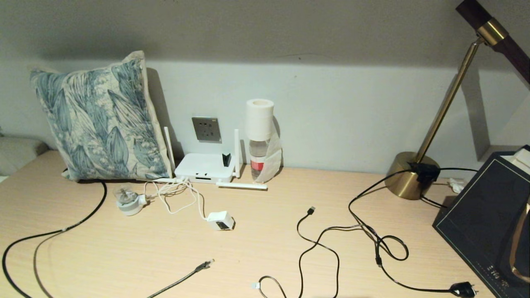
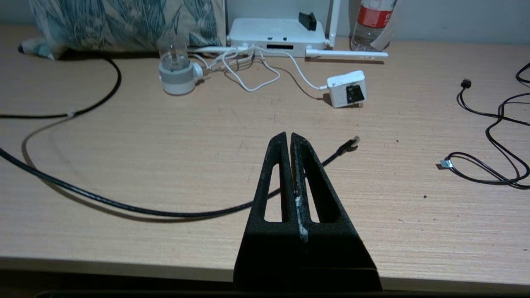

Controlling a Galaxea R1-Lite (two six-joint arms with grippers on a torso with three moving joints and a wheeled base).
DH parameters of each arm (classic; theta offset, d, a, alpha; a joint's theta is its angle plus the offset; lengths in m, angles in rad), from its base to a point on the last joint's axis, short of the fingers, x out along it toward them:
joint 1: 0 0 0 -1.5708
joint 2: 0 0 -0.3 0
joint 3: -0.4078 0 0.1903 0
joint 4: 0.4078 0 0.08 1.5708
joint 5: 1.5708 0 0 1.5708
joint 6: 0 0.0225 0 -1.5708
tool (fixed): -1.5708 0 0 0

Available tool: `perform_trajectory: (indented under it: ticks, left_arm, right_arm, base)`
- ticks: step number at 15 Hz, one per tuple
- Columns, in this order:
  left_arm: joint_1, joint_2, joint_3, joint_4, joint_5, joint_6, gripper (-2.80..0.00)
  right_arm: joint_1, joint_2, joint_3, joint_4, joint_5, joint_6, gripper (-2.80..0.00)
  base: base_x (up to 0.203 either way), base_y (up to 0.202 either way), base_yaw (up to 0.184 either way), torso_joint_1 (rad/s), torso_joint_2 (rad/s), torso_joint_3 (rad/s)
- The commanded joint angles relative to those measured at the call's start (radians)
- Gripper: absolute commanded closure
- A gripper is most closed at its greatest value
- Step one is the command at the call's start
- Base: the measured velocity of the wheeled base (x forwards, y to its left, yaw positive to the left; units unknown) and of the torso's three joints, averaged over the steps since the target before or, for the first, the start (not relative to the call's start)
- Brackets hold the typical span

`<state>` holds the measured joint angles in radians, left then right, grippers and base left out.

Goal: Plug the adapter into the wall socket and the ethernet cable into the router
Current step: Pick up plug

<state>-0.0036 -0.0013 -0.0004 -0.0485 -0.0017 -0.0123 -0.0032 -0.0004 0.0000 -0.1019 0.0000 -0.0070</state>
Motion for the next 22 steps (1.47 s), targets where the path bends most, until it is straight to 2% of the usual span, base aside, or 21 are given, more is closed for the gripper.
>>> perform_trajectory:
  ticks: [1,3,5,6,10,13,15,16,18,20,22]
  left_arm:
    - [0.000,0.027,-0.095,0.001,-0.033,0.034,0.00]
    - [-0.001,0.134,-0.198,0.016,-0.094,0.050,0.00]
    - [-0.004,0.350,-0.312,0.022,-0.158,0.070,0.00]
    - [-0.005,0.468,-0.362,0.022,-0.186,0.106,0.00]
    - [-0.017,0.969,-0.501,-0.039,-0.291,0.321,0.00]
    - [-0.022,1.377,-0.712,-0.074,-0.371,0.508,0.00]
    - [-0.028,1.619,-0.883,-0.057,-0.442,0.692,0.00]
    - [-0.032,1.706,-0.987,-0.002,-0.485,0.832,0.00]
    - [-0.037,1.828,-1.209,0.256,-0.545,1.147,0.00]
    - [-0.052,1.924,-1.395,0.450,-0.569,1.329,0.00]
    - [-0.110,2.005,-1.519,0.606,-0.582,1.457,0.00]
  right_arm:
    - [0.000,0.000,0.035,-0.001,0.002,-0.001,0.00]
    - [0.000,0.000,0.035,-0.001,0.002,-0.001,0.00]
    - [0.000,0.000,0.035,-0.001,0.000,-0.001,0.00]
    - [0.000,0.000,0.035,-0.001,0.002,-0.001,0.00]
    - [0.000,0.000,0.035,-0.001,0.002,-0.001,0.00]
    - [0.000,0.000,0.035,-0.001,0.001,-0.001,0.00]
    - [0.000,0.000,0.035,-0.001,0.002,-0.001,0.00]
    - [0.000,0.000,0.035,-0.001,0.001,-0.001,0.00]
    - [0.000,0.000,0.035,-0.001,0.002,-0.001,0.00]
    - [0.000,0.000,0.035,-0.001,0.000,-0.001,0.00]
    - [0.000,0.000,0.035,-0.001,0.001,-0.001,0.00]
  base:
    - [0.000,0.000,0.000,0.000,0.00,0.000]
    - [0.000,0.000,0.000,0.000,0.00,0.000]
    - [0.000,0.000,0.000,0.000,0.00,0.000]
    - [0.000,0.000,0.000,0.000,0.00,0.000]
    - [0.000,0.000,0.000,0.000,0.00,0.000]
    - [0.000,0.000,0.000,0.000,0.00,0.000]
    - [0.000,0.000,0.000,0.000,0.00,0.000]
    - [0.000,0.000,0.000,0.000,0.00,0.000]
    - [0.000,0.000,0.000,0.000,0.00,0.000]
    - [0.000,0.000,0.000,0.000,0.00,0.000]
    - [0.000,0.000,0.000,0.000,0.00,0.000]
